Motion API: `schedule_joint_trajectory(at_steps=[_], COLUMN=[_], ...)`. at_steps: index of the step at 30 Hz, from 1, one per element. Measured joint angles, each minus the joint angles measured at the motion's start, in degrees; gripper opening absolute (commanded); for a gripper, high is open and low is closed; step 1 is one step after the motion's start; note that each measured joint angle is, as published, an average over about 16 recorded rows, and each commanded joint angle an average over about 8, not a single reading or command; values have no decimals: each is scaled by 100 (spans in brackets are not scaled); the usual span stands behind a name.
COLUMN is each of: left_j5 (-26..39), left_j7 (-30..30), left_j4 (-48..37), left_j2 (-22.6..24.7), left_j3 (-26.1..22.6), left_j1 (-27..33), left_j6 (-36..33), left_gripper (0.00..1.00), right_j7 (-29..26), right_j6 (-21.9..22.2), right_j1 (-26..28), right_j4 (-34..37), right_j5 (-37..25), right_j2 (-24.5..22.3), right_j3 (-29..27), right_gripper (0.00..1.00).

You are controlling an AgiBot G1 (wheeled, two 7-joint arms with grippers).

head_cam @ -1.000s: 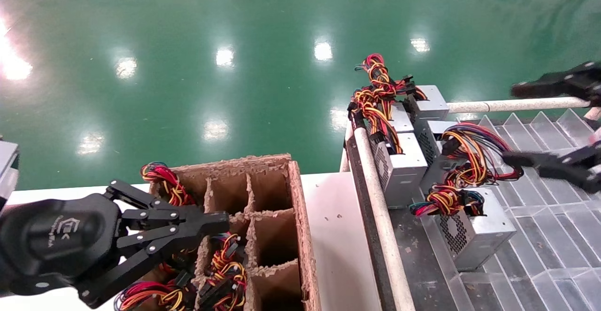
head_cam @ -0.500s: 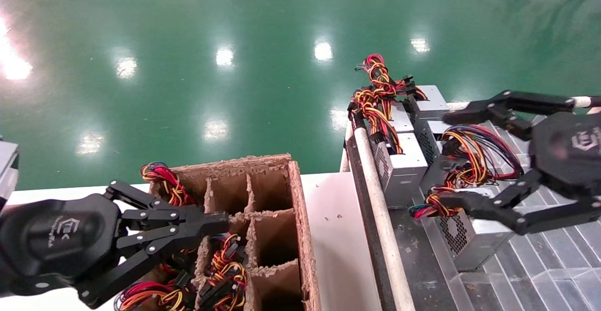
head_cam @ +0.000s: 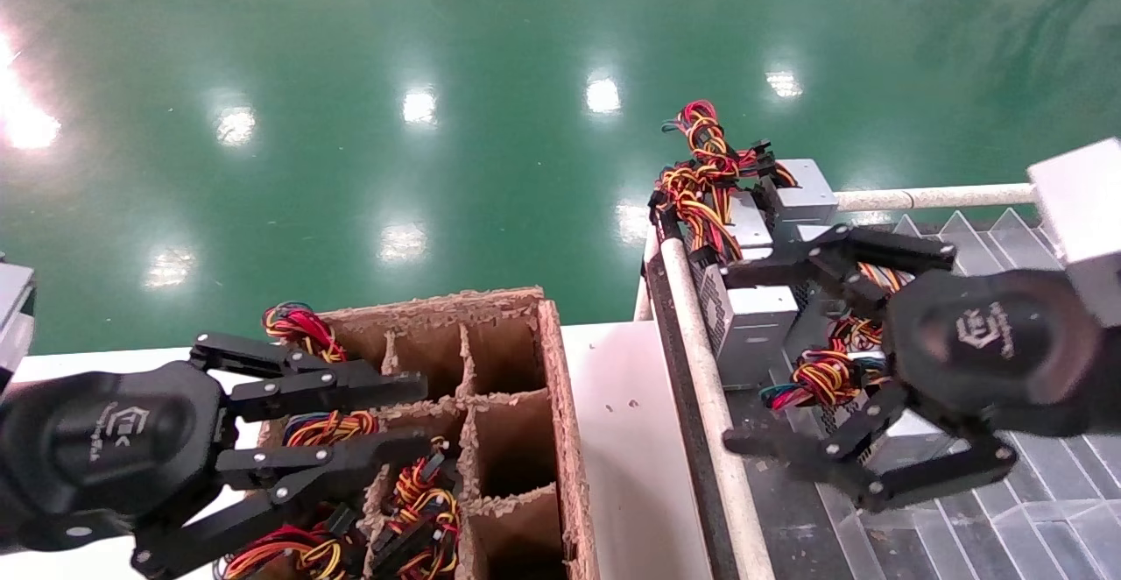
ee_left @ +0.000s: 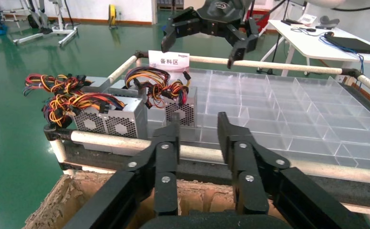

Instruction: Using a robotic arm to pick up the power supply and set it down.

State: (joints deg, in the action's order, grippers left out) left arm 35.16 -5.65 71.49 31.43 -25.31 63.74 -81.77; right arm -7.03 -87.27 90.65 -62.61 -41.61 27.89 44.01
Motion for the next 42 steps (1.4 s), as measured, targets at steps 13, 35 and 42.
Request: schedule_joint_trajectory(at_steps=[13,35,42], left_j5=[0,0,0], left_j7=[0,0,0], left_j4=[0,-1,-1], left_j2=[0,-1,-1], left_j3=[0,1,1], left_j1=[0,-2,-2], left_j6=[0,1,1], left_gripper=[100,100,100], right_j7=[-187,-390,-385], right_j6=[79,169,169], right_j1=[-1457,-3081,-3021], right_j4=[-549,-1154,-1134], right_j5=[-13,-26,-26], right_j2=[357,753,739], right_j3=[-1402,-2963,-2906], right_gripper=[100,100,100])
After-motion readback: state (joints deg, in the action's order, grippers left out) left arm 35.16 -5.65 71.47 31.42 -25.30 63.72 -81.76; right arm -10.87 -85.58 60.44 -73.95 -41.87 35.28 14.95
